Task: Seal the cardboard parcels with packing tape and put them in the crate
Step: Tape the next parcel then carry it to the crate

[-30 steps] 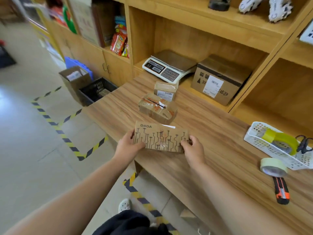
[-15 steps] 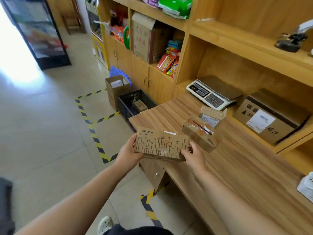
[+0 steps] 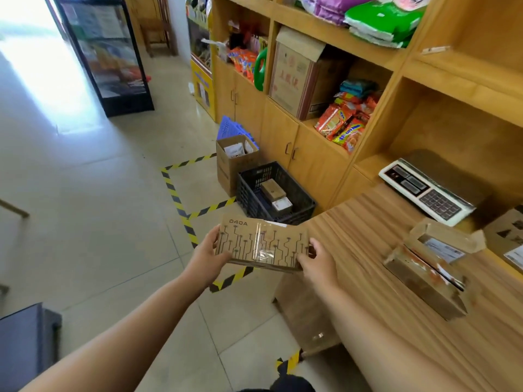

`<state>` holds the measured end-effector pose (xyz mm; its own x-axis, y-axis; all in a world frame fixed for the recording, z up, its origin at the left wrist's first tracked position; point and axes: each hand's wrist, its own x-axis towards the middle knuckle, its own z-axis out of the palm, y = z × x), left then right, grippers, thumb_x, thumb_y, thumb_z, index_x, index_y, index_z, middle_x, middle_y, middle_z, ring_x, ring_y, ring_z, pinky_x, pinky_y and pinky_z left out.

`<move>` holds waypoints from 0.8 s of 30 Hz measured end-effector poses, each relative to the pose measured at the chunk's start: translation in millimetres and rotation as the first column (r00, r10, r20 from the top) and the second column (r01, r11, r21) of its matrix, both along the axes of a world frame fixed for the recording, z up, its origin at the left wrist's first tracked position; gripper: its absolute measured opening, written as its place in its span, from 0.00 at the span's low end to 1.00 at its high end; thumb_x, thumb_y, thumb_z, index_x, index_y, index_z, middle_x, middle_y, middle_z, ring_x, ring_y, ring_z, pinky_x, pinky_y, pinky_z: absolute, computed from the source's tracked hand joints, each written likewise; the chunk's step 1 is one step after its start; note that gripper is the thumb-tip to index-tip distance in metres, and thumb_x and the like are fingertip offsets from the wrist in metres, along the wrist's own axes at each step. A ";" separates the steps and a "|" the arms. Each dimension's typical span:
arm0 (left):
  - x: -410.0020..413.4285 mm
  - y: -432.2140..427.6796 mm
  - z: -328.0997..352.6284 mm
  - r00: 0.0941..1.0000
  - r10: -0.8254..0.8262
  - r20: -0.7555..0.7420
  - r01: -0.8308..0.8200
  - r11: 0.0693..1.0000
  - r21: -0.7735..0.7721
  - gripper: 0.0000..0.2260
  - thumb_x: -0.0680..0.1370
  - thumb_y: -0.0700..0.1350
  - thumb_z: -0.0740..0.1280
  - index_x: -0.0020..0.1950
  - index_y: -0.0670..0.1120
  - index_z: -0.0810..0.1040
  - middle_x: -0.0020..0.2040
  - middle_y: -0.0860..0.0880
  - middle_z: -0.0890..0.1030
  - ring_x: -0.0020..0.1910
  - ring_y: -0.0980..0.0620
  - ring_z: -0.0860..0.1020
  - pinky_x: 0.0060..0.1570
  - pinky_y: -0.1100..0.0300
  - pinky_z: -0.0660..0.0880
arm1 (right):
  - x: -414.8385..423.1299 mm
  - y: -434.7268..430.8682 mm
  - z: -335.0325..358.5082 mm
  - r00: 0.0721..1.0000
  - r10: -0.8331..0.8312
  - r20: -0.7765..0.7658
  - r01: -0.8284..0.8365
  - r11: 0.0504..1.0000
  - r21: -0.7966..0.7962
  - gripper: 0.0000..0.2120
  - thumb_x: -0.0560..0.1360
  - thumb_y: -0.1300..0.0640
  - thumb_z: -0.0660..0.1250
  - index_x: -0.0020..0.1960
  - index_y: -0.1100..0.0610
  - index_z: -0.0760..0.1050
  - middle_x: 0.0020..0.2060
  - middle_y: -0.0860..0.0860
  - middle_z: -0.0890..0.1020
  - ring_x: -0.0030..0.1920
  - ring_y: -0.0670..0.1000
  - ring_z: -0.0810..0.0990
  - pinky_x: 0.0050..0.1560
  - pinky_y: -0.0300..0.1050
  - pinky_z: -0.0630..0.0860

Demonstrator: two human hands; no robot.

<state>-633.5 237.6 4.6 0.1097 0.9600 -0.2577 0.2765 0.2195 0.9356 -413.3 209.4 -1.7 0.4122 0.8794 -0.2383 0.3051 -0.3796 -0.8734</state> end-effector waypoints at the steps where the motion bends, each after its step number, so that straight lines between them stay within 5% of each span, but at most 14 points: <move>1: -7.9 12.0 -0.6 1.000 0.004 -0.008 -0.004 1.000 -0.002 0.27 0.77 0.35 0.64 0.74 0.50 0.63 0.54 0.55 0.75 0.55 0.58 0.75 0.43 0.71 0.72 | -6.5 11.9 -0.9 1.000 0.007 0.002 -0.007 1.000 -0.002 0.20 0.76 0.63 0.64 0.68 0.54 0.70 0.49 0.46 0.77 0.46 0.45 0.75 0.49 0.40 0.72; 6: -29.7 77.4 -7.7 0.999 0.034 0.008 -0.034 0.998 -0.045 0.27 0.77 0.34 0.64 0.74 0.51 0.62 0.52 0.55 0.75 0.53 0.57 0.75 0.44 0.67 0.75 | -27.6 77.4 -13.5 1.000 0.025 0.011 -0.025 0.999 -0.022 0.13 0.77 0.63 0.63 0.55 0.47 0.73 0.45 0.43 0.81 0.44 0.44 0.79 0.48 0.45 0.78; 9: -33.2 120.6 -14.5 0.999 0.033 0.000 -0.033 0.997 -0.065 0.27 0.77 0.35 0.65 0.74 0.51 0.62 0.53 0.55 0.75 0.52 0.57 0.75 0.45 0.66 0.75 | -31.5 121.9 -23.6 0.999 0.041 0.016 -0.039 0.996 -0.079 0.13 0.77 0.61 0.63 0.58 0.48 0.75 0.46 0.43 0.80 0.48 0.48 0.80 0.51 0.52 0.79; 17: -37.6 264.6 -21.2 0.997 0.079 0.024 -0.075 0.990 -0.117 0.26 0.77 0.34 0.65 0.72 0.51 0.65 0.53 0.54 0.77 0.56 0.54 0.77 0.40 0.69 0.77 | -34.7 273.9 -38.7 0.994 0.095 0.057 -0.085 0.985 -0.151 0.13 0.78 0.63 0.61 0.60 0.52 0.73 0.49 0.47 0.78 0.48 0.48 0.76 0.48 0.47 0.78; 24: -37.0 371.0 -20.2 0.988 0.149 0.042 -0.139 0.975 -0.174 0.24 0.79 0.35 0.62 0.72 0.51 0.64 0.50 0.57 0.75 0.56 0.52 0.75 0.56 0.58 0.72 | -37.4 380.3 -40.1 0.992 0.127 0.016 -0.122 0.975 -0.183 0.15 0.78 0.63 0.60 0.63 0.53 0.73 0.50 0.47 0.78 0.49 0.48 0.76 0.50 0.47 0.79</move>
<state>-670.5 608.6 -15.6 -0.0082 0.9095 -0.4156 0.1798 0.4102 0.8941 -450.7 589.8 -41.9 0.3107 0.8673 -0.3889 0.3825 -0.4887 -0.7842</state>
